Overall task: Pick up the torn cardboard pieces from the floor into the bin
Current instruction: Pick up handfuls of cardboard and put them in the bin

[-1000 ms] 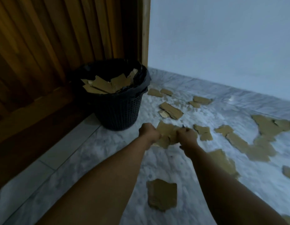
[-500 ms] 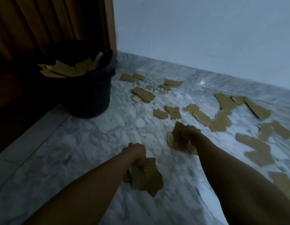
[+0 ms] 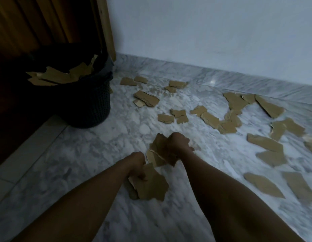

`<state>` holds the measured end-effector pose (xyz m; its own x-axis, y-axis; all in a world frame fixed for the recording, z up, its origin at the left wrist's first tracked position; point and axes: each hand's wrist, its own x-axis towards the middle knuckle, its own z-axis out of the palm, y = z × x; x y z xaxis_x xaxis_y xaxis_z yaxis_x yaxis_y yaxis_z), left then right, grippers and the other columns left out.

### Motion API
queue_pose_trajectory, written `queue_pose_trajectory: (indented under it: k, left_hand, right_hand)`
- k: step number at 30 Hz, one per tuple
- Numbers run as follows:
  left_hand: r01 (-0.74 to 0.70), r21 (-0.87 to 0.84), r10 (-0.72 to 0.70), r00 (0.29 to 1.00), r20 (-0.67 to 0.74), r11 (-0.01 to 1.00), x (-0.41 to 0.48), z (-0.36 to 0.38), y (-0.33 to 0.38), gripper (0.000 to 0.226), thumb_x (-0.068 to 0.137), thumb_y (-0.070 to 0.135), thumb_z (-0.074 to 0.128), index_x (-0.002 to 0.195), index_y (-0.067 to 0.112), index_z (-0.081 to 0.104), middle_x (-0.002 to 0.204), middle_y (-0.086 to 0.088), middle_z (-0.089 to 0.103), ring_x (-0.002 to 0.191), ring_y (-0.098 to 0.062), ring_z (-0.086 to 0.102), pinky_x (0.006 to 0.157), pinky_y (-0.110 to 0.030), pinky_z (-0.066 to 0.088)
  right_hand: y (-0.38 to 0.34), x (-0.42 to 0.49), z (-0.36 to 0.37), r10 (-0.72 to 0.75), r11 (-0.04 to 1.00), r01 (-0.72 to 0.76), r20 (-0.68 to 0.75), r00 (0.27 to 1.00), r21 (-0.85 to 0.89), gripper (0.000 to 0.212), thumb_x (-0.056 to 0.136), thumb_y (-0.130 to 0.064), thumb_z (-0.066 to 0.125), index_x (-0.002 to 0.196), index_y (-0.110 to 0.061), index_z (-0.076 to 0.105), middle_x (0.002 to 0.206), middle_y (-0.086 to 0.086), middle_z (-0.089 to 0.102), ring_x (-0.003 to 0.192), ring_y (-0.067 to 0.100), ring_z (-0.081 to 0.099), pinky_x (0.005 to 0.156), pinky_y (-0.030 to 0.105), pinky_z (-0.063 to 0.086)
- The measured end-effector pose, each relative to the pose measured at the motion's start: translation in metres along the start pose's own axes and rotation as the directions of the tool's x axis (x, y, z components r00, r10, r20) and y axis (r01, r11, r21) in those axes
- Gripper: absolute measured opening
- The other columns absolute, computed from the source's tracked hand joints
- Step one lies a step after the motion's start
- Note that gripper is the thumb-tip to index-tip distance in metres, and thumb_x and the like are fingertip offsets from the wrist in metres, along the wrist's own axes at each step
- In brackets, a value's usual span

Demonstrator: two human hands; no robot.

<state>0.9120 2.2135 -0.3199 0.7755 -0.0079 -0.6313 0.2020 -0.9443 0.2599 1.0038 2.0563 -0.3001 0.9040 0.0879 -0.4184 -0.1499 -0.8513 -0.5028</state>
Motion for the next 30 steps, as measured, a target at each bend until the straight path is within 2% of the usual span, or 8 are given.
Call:
queue_pose_trajectory:
  k: [3, 6, 9, 12, 18, 22, 28, 30]
  left_hand:
    - [-0.043, -0.131, 0.041, 0.999, -0.011, 0.990, 0.003, -0.008, -0.013, 0.025, 0.076, 0.028, 0.082, 0.071, 0.010, 0.066, 0.074, -0.003, 0.059, 0.073, -0.015, 0.056, 0.056, -0.024, 0.042]
    - [-0.071, -0.409, 0.056, 0.997, -0.047, 0.910, 0.001, -0.026, -0.022, 0.024, 0.075, 0.025, 0.085, 0.086, 0.005, 0.078, 0.079, -0.004, 0.071, 0.072, -0.013, 0.063, 0.062, -0.026, 0.051]
    - [-0.075, -0.606, 0.059, 0.997, -0.045, 0.792, -0.001, -0.047, -0.014, 0.022, 0.079, 0.022, 0.083, 0.093, 0.007, 0.076, 0.081, 0.006, 0.072, 0.075, -0.008, 0.067, 0.059, -0.017, 0.052]
    - [-0.087, -0.681, 0.050, 0.996, -0.074, 0.727, 0.019, -0.061, 0.004, 0.031, 0.077, 0.031, 0.084, 0.094, 0.007, 0.076, 0.093, -0.003, 0.074, 0.089, -0.018, 0.070, 0.080, -0.034, 0.059]
    - [0.011, -0.165, -0.010, 1.000, 0.006, 0.986, 0.071, -0.034, 0.063, 0.076, 0.082, 0.052, 0.072, 0.138, 0.006, 0.049, 0.142, -0.016, 0.046, 0.128, -0.036, 0.045, 0.107, -0.050, 0.039]
    - [0.022, 0.296, -0.040, 0.998, 0.053, 0.955, 0.094, -0.019, 0.104, 0.085, 0.086, 0.060, 0.061, 0.150, 0.015, 0.028, 0.156, -0.012, 0.021, 0.142, -0.039, 0.021, 0.113, -0.056, 0.027]
    - [-0.218, 0.258, 0.206, 0.976, 0.073, 0.941, 0.093, -0.019, 0.182, 0.052, 0.079, 0.040, 0.079, 0.106, 0.000, 0.060, 0.093, -0.013, 0.060, 0.097, -0.034, 0.063, 0.090, -0.046, 0.054]
    - [-0.242, 0.252, 0.228, 0.970, 0.086, 0.937, 0.102, -0.004, 0.199, 0.046, 0.071, 0.044, 0.083, 0.086, 0.007, 0.060, 0.084, -0.011, 0.058, 0.086, -0.033, 0.062, 0.090, -0.051, 0.053]
  right_hand:
    - [-0.002, -0.001, -0.022, 0.011, 0.966, 0.002, -0.048, 0.999, 0.258, 0.020, 0.087, -0.028, 0.068, 0.093, -0.009, 0.062, 0.092, 0.009, 0.062, 0.093, 0.027, 0.063, 0.083, 0.040, 0.052]
    - [0.006, 0.011, -0.040, 0.039, 0.917, -0.011, -0.062, 0.997, 0.399, 0.011, 0.085, -0.012, 0.070, 0.078, -0.011, 0.062, 0.098, 0.017, 0.069, 0.091, 0.031, 0.067, 0.084, 0.047, 0.057]
    - [0.019, 0.021, -0.057, 0.105, 0.818, -0.103, 0.029, 0.994, 0.566, 0.020, 0.086, -0.009, 0.072, 0.103, -0.001, 0.066, 0.102, 0.019, 0.069, 0.087, 0.032, 0.067, 0.066, 0.043, 0.058]
    - [0.037, 0.018, -0.075, 0.146, 0.712, -0.117, 0.016, 0.989, 0.693, 0.033, 0.086, -0.011, 0.074, 0.114, 0.003, 0.063, 0.105, 0.020, 0.070, 0.089, 0.034, 0.069, 0.068, 0.042, 0.058]
    - [0.132, -0.026, -0.110, 0.339, 0.564, -0.153, -0.060, 0.939, 0.811, 0.028, 0.090, -0.016, 0.071, 0.114, -0.007, 0.063, 0.098, 0.012, 0.069, 0.083, 0.026, 0.066, 0.067, 0.037, 0.053]
    - [0.218, -0.077, -0.133, 0.536, 0.523, -0.260, -0.076, 0.841, 0.812, 0.032, 0.089, -0.019, 0.071, 0.115, -0.001, 0.065, 0.098, 0.016, 0.069, 0.075, 0.028, 0.066, 0.065, 0.037, 0.053]
    - [0.285, -0.132, -0.149, 0.643, 0.440, -0.475, 0.102, 0.759, 0.762, 0.031, 0.099, -0.037, 0.055, 0.092, -0.008, 0.063, 0.070, 0.008, 0.066, 0.058, 0.022, 0.065, 0.054, 0.031, 0.054]
    - [0.301, -0.141, -0.146, 0.697, 0.531, -0.641, 0.145, 0.703, 0.554, 0.038, 0.092, -0.040, 0.065, 0.100, -0.003, 0.065, 0.082, 0.015, 0.072, 0.075, 0.030, 0.070, 0.076, 0.046, 0.060]
